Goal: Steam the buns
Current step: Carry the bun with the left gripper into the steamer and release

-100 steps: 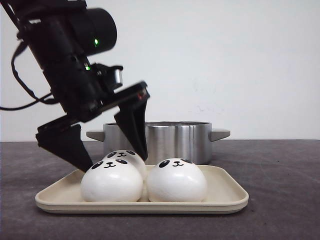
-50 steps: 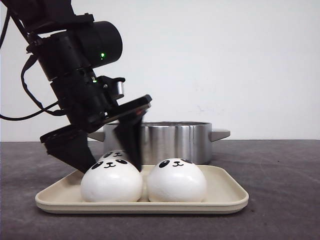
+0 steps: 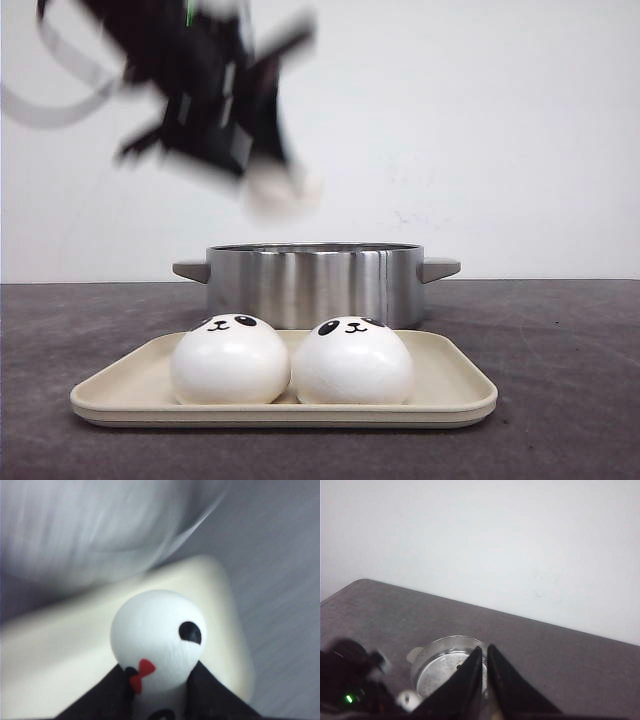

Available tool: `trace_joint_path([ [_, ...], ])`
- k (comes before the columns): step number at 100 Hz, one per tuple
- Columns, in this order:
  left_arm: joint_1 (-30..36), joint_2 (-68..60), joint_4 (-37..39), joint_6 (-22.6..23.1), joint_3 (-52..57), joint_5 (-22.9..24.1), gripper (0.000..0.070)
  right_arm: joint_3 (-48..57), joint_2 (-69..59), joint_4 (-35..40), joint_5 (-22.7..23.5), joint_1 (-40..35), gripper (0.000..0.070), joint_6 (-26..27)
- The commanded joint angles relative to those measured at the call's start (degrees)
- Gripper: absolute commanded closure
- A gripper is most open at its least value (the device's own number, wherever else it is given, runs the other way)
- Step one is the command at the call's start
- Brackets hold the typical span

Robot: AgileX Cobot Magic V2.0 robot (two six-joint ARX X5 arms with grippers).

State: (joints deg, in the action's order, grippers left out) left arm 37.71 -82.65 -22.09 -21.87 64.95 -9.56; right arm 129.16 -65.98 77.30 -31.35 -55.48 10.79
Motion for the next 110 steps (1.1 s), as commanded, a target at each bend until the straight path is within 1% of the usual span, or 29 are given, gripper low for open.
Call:
trace_joint_path([
  [1, 0.28, 1.46, 2.38, 0.31, 3.54, 1.46, 0.07, 1.25, -0.48, 3.85, -0.24, -0.66, 0.0693, 0.52],
  [7, 0.2, 1.77, 2.75, 0.74, 6.99, 2.51, 0.07, 1.25, -0.48, 3.82, -0.24, -0.66, 0.0693, 0.52],
  [19, -2.03, -0.22, 0.59, 3.34, 14.84, 2.49, 0.07, 1.25, -0.5, 3.82, -0.2, -0.66, 0.0693, 0.52],
  [32, -4.44, -5.55, -3.02, 6.45, 22.82, 2.49, 0.07, 1.25, -0.5, 3.82, -0.2, -0.66, 0.0693, 0.52],
  [46, -6.97, -12.55, -5.25, 7.3, 28.28, 2.56, 0.07, 1.16, -0.55, 3.82, -0.17, -0.66, 0.0693, 0.52],
  [63, -8.85, -21.0, -5.42, 7.3, 31.23, 3.52, 0.07, 0.42, -0.55, 3.89, -0.17, -0.66, 0.0693, 0.52],
  [87, -10.03, -30.29, -5.57, 7.37, 31.41, 3.93, 0.07, 0.15, -0.61, 3.91, -0.17, -0.66, 0.0693, 0.59],
  [100, -10.14, -33.86, -3.89, 7.34, 31.43, 4.33, 0.07, 0.13, -0.61, 3.93, -0.17, -0.66, 0.0693, 0.59],
  [110, -10.25, -35.6, -2.27, 7.32, 31.43, 5.62, 0.07, 0.13, -0.61, 4.02, -0.09, -0.66, 0.0693, 0.61],
])
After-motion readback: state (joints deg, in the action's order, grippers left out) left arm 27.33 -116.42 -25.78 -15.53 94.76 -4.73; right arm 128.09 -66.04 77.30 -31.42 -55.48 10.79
